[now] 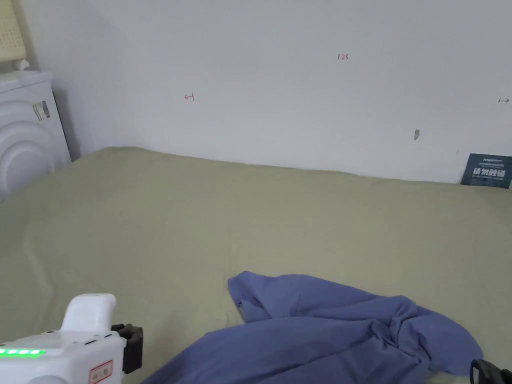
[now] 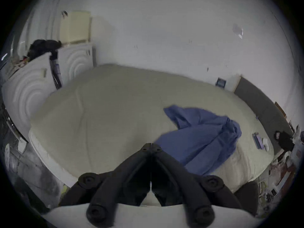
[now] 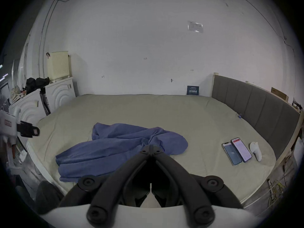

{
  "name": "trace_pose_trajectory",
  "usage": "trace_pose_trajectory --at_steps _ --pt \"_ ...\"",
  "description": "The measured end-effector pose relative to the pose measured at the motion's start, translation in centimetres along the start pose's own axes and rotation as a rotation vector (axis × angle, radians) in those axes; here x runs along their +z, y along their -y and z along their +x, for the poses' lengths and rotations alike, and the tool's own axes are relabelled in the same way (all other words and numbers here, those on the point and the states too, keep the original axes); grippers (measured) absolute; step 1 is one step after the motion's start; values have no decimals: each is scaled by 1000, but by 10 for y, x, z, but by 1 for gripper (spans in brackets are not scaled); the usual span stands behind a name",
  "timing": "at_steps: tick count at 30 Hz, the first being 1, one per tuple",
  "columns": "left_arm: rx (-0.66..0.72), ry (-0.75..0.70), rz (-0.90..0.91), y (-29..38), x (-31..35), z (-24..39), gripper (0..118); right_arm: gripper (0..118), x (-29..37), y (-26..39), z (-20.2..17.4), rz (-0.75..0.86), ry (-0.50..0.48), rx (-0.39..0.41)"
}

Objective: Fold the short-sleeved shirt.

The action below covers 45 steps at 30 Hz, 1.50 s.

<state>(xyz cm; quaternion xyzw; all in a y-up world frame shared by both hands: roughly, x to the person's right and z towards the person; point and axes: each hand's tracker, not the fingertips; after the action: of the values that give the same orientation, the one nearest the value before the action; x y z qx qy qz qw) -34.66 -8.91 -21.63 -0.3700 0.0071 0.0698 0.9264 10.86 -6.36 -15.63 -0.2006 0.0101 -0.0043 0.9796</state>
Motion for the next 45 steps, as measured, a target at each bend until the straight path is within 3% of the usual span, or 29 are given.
trace_pose_trajectory --at_steps 1,2,3,4,5,10,12,13,14,15,18,21,27,28,29,30,31,32,33,35,37,38,39,40,41,42,44,45 --pt "-15 7 -59 1 -19 -2 12 0 -2 1 -1 -8 -2 4" --pt "-36 22 -115 1 -37 -5 34 0 -4 2 -2 -17 -5 12" --pt "-33 -8 -144 5 -57 -6 80 0 -6 4 -3 -27 -7 21" --pt "-56 -37 -196 9 -78 -5 106 0 -8 6 -3 -37 -8 28" --pt "-88 -38 -243 11 -94 -7 113 0 -11 8 -3 -45 -8 31" --pt "-92 -140 -354 27 -156 -12 110 0 -28 18 4 -105 5 57" --pt "-98 -128 -360 33 -157 -8 102 0 -37 20 11 -126 9 62" --pt "-105 -127 -337 34 -150 -6 88 0 -43 21 17 -138 14 62" --pt "-138 -103 -322 31 -142 -5 57 0 -50 21 22 -151 25 62" --pt "-141 -79 -285 29 -132 -4 0 0 -62 21 29 -167 34 60" --pt "-37 -27 -291 27 -131 -9 0 0 -104 16 59 -229 52 64" --pt "-57 -29 -301 32 -139 -7 0 0 -154 2 91 -274 78 95" --pt "-81 -44 -319 29 -139 3 0 0 -272 -17 145 -414 101 83" --pt "-83 -45 -321 26 -137 4 0 8 -289 -16 150 -465 82 85" --pt "-82 -45 -324 26 -137 5 0 35 -301 -14 154 -493 79 80" --pt "-84 -45 -329 26 -137 5 0 92 -316 -9 157 -564 62 82" --pt "-84 -44 -336 26 -138 6 0 118 -328 -2 158 -614 69 83" --pt "-80 -45 -339 23 -138 7 0 112 -333 -1 159 -550 56 98" --pt "-80 -47 -342 24 -138 8 0 106 -336 11 159 -602 81 130" --pt "-79 -49 -349 25 -138 10 0 107 -348 24 159 -653 97 176" --pt "-87 -56 -354 23 -140 11 0 105 -346 25 155 -641 85 143" --pt "-95 -60 -355 23 -138 12 0 98 -343 21 157 -642 82 107" --pt "-105 -62 -357 23 -136 14 0 65 -337 17 158 -641 26 49" --pt "-111 -63 -358 19 -136 15 0 19 -328 12 159 -619 -43 -1" --pt "-113 -62 -360 17 -134 14 0 2 -319 8 155 -586 -35 7" --pt "-112 -63 -358 14 -129 14 0 2 -307 3 150 -539 33 71" --pt "-101 -66 -278 1 -121 0 0 2 -286 -13 153 -519 -21 82" --pt "-76 -63 -232 -10 -110 -3 0 2 -265 -27 146 -473 1 102"
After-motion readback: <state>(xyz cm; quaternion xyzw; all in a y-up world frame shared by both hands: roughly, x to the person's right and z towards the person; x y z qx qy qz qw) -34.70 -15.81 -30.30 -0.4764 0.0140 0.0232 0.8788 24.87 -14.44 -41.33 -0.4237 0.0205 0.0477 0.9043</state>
